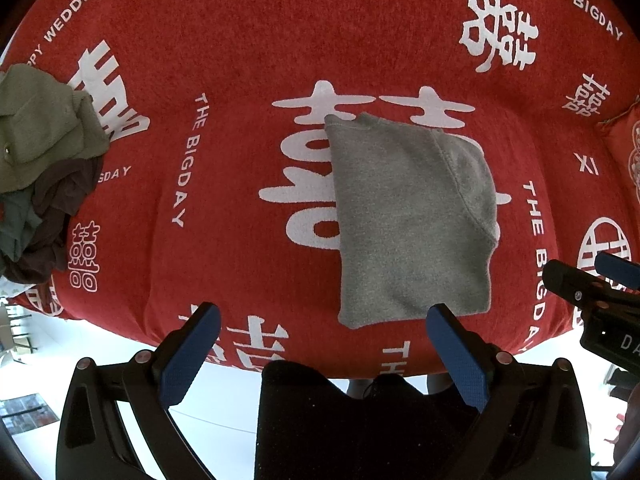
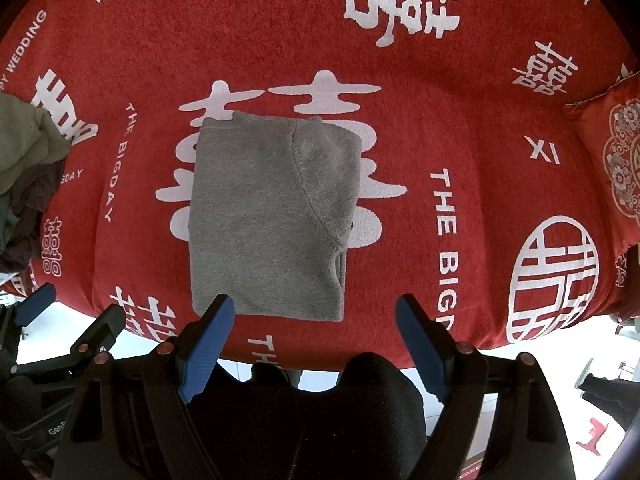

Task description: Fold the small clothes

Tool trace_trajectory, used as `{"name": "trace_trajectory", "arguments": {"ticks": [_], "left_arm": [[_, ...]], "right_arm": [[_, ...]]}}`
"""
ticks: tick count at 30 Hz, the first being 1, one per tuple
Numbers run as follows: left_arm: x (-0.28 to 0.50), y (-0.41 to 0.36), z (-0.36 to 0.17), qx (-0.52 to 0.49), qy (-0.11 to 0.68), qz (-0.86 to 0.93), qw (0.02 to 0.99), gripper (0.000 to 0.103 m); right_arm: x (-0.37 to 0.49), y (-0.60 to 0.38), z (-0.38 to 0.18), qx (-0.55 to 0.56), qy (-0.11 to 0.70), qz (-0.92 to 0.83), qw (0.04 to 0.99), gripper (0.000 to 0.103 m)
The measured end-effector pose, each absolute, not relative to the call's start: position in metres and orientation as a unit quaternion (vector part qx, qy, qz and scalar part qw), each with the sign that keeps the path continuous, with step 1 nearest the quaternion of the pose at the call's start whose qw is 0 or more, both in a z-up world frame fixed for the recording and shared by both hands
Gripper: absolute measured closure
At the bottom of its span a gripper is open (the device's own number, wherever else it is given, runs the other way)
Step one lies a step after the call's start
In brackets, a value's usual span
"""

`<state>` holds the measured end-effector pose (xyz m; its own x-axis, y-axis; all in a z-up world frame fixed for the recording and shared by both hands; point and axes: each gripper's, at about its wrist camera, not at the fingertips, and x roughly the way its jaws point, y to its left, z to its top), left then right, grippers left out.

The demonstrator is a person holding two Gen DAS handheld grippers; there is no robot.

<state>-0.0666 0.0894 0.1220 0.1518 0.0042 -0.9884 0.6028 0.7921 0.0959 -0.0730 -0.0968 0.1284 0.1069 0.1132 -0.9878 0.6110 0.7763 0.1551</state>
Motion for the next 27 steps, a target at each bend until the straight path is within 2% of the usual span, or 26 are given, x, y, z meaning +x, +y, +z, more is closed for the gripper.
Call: {"name": "trace_trajectory", "arguments": {"ticks": [27], "left_arm": [[-0.0671,0.0883,0.1226,0.249,0.614,-0.212,0.719,0.0]], "right_arm": [[-0.0756,-0.0933,0.127,0.283,0.644,-0.182,0.687,0.018]]}}
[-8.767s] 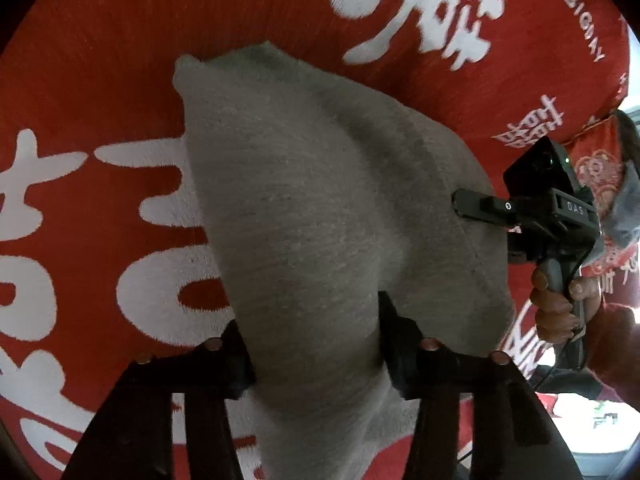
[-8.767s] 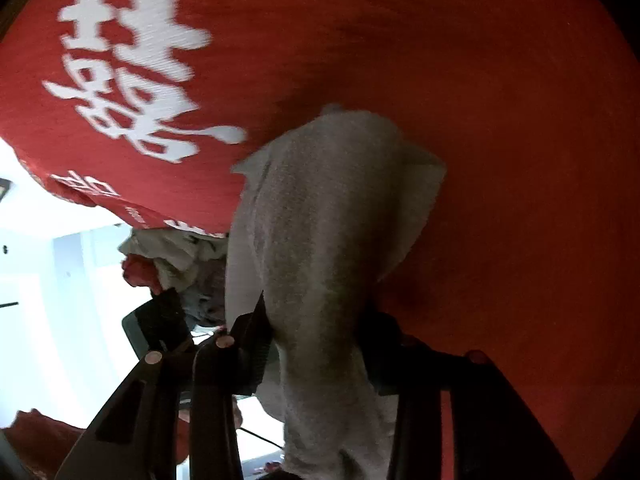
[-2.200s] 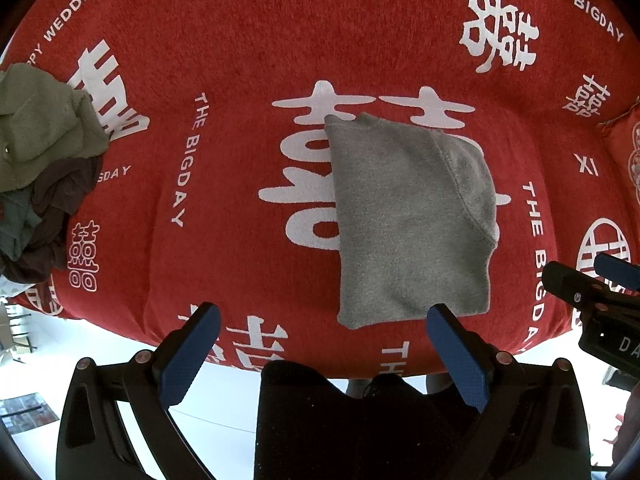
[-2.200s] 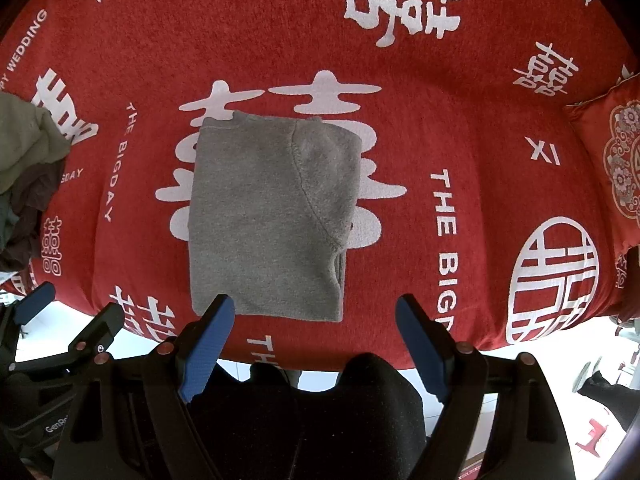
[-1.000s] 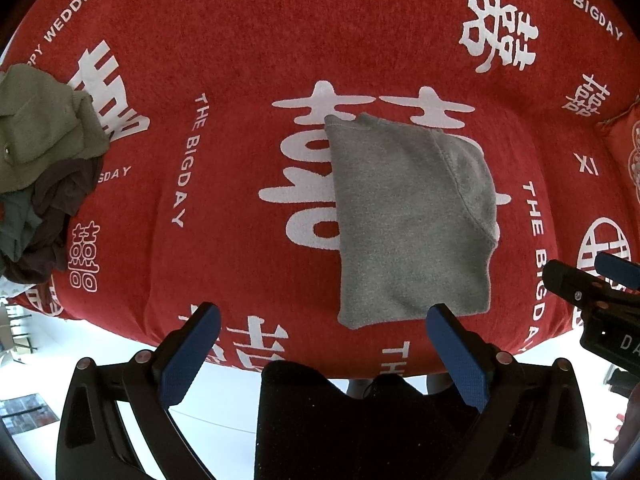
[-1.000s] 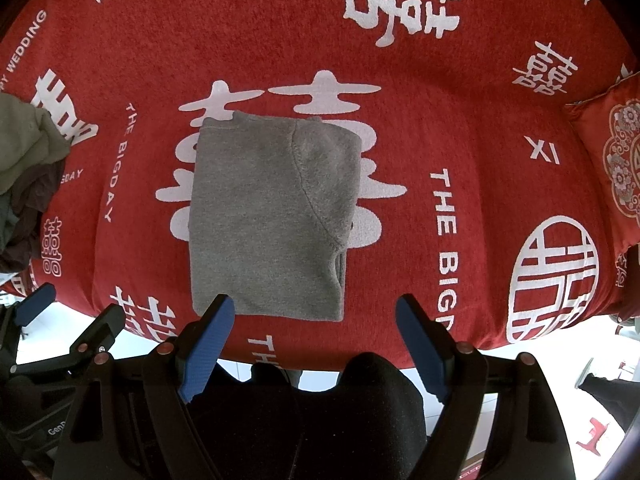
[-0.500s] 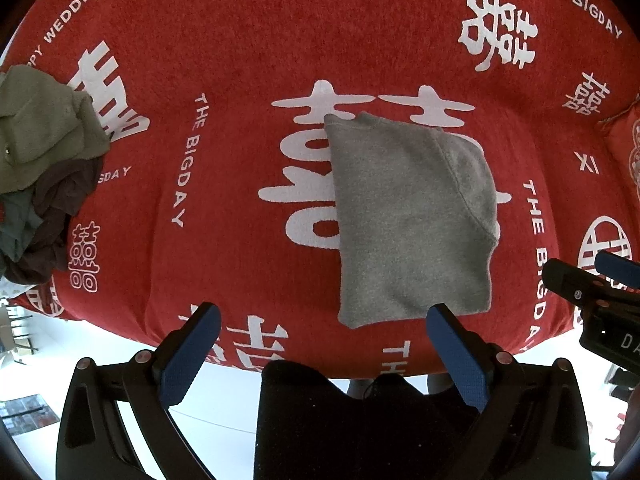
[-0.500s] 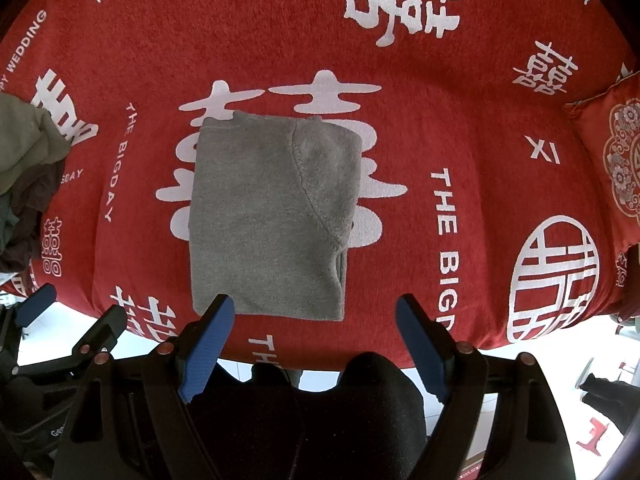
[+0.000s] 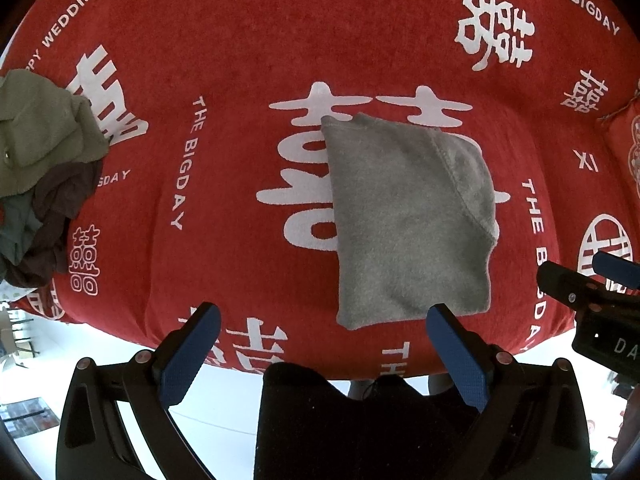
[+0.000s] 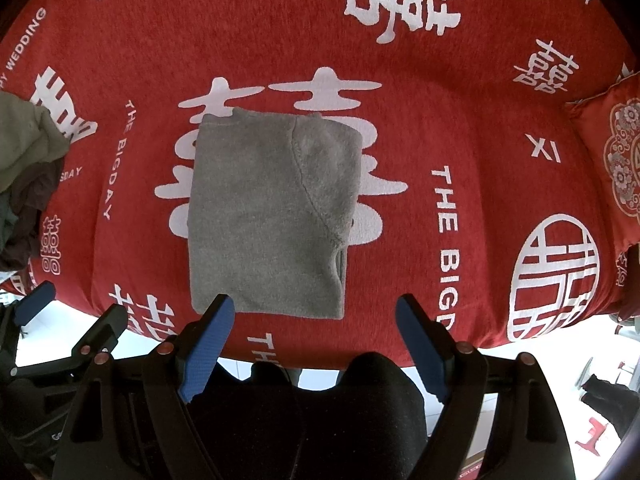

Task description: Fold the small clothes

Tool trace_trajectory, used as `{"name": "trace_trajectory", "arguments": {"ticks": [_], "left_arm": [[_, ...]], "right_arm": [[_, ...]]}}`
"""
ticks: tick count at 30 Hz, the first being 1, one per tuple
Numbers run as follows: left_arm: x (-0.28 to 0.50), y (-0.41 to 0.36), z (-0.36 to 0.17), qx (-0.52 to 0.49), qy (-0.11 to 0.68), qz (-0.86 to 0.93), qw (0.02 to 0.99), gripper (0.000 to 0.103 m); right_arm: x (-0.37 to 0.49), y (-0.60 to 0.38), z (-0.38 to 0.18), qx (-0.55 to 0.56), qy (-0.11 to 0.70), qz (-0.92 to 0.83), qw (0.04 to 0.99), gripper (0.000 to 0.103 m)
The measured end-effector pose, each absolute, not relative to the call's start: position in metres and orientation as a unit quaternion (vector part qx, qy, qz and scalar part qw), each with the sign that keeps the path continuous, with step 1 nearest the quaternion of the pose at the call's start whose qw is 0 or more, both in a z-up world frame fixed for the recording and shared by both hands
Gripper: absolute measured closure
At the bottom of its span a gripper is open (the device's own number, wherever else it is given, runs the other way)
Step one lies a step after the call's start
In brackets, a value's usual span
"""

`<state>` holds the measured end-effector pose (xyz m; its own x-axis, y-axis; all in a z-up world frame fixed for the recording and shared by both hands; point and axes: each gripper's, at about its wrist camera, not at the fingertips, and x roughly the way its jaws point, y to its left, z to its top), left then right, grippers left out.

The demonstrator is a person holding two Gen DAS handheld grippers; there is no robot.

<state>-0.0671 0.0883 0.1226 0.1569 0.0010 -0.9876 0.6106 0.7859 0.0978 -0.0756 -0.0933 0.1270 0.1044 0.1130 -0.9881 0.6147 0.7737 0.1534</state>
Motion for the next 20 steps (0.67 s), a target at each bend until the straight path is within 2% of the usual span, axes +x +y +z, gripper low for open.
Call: {"name": "trace_trajectory", "arguments": {"ticks": [20], "left_arm": [[-0.0678,0.0847,0.1244,0.252,0.601,-0.225,0.724,0.0]], "right_arm": [[-0.0728,-0.0926,0.1239,0.277,0.647,-0.18,0.687,0.018]]}}
